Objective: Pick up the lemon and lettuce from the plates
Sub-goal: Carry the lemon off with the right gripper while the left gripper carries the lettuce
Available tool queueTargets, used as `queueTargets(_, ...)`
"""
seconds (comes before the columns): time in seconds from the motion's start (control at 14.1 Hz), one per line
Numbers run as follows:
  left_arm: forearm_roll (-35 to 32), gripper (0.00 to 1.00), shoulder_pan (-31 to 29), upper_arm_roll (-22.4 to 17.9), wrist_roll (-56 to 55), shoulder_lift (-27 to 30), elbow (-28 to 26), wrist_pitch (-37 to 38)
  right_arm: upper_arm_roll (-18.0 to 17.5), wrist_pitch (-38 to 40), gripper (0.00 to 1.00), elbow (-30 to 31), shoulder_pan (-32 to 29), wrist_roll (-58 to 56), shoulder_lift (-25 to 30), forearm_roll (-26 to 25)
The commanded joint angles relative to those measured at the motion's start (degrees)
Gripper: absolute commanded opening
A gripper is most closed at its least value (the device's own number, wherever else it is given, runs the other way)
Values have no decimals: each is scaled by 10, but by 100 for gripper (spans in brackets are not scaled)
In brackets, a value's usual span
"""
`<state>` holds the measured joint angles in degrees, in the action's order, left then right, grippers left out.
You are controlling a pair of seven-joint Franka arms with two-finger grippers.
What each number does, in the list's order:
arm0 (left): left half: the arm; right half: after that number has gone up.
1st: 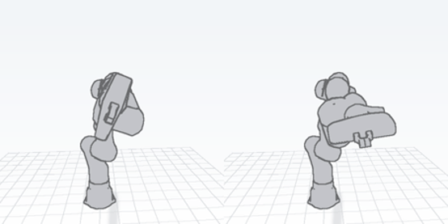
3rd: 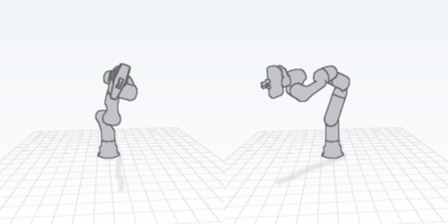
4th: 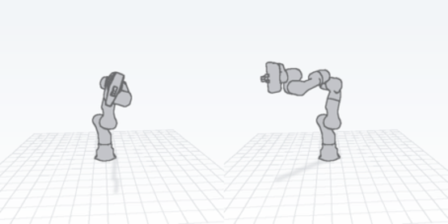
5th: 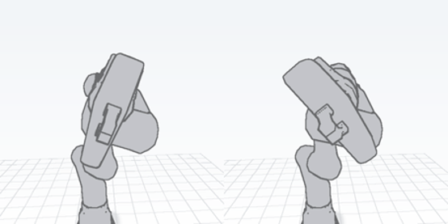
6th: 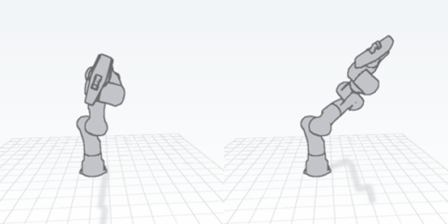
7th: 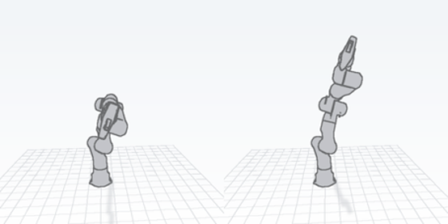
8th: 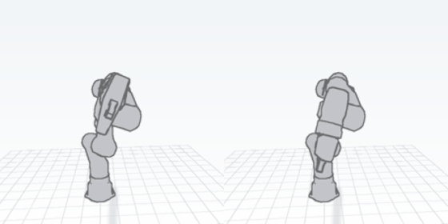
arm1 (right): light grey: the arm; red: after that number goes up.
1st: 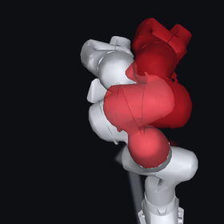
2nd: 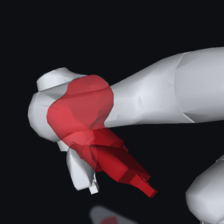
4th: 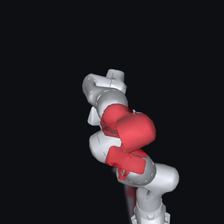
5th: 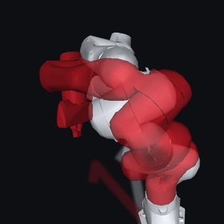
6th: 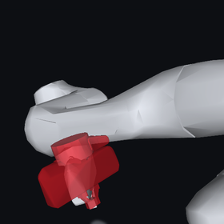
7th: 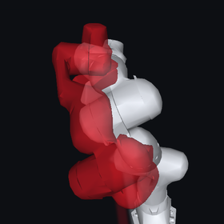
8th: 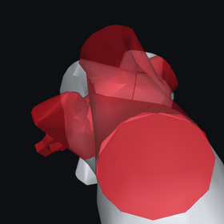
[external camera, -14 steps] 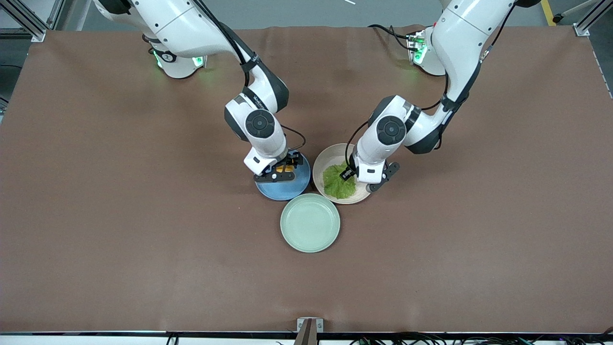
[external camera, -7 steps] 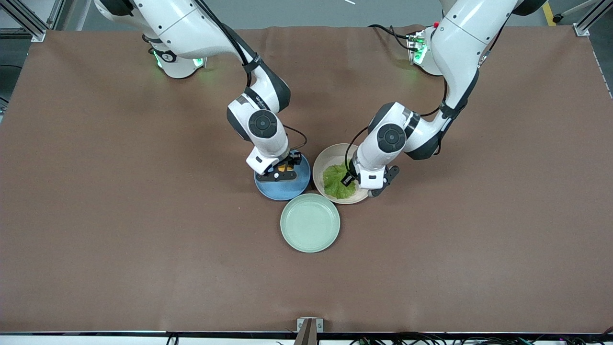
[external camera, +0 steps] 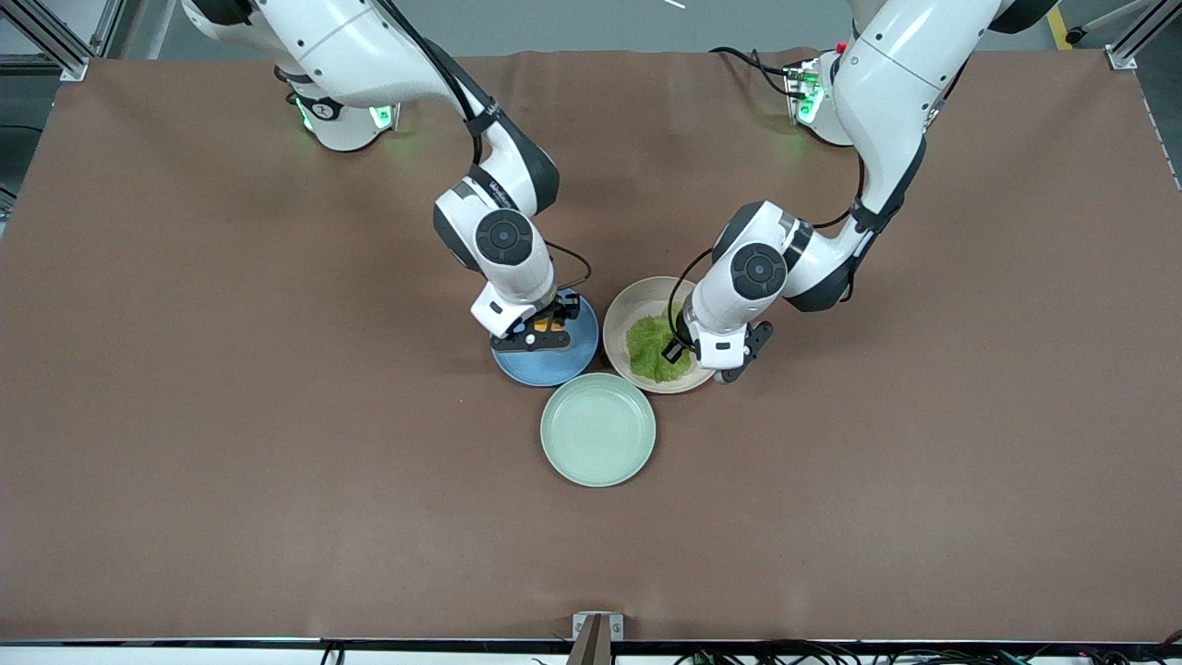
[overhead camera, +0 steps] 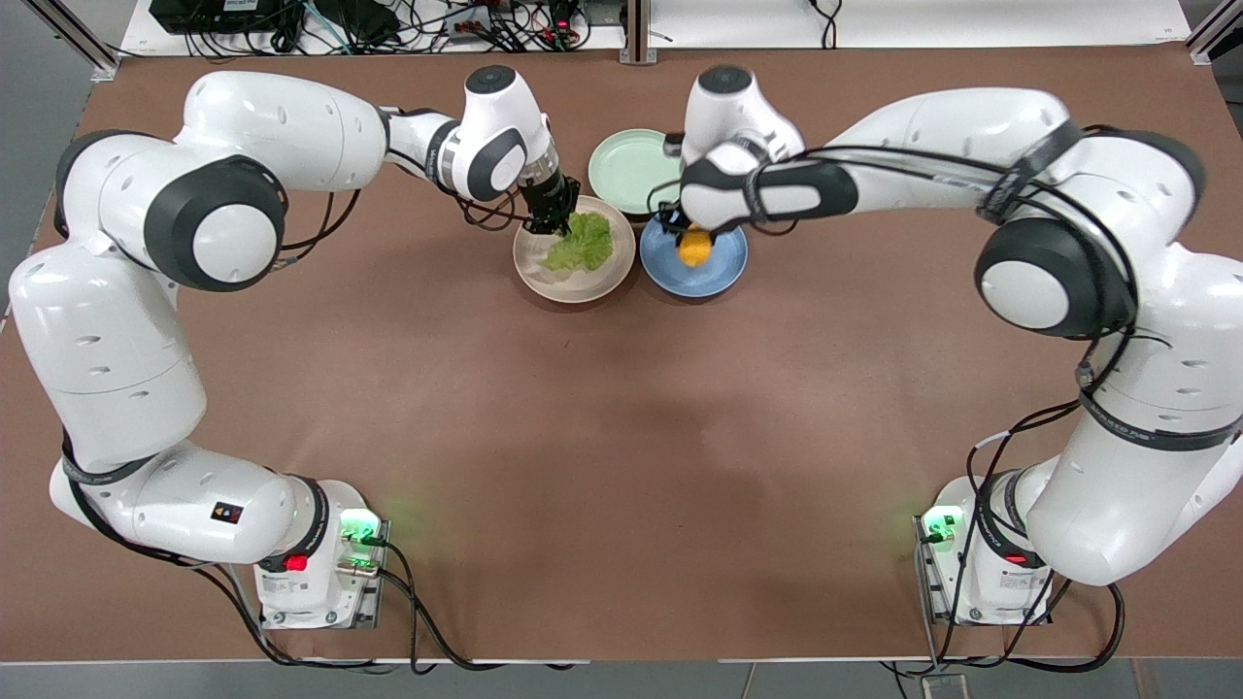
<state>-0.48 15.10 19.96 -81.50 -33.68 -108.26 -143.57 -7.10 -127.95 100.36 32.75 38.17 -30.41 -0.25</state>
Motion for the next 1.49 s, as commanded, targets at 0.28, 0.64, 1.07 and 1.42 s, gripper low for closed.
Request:
queueTargets(0.28, -11, 0, -50, -2, -3, 96, 52, 143, -1, 198, 21, 22, -259, -293, 171, -10)
queueTargets(0.64, -77, 0, -96, -3, 17, 116, 87, 177, -1, 166, 21, 69, -432, -434, 158, -42)
queueTargets(1.07, -82, 0, -253, -2, 281, 115, 125, 243, -1, 21, 21, 157, -497, -519, 128, -43)
queueTargets(1.42, -103, 0, -339, -3, 460, 85, 130, 238, 0, -62, 24, 193, -522, -516, 98, -43)
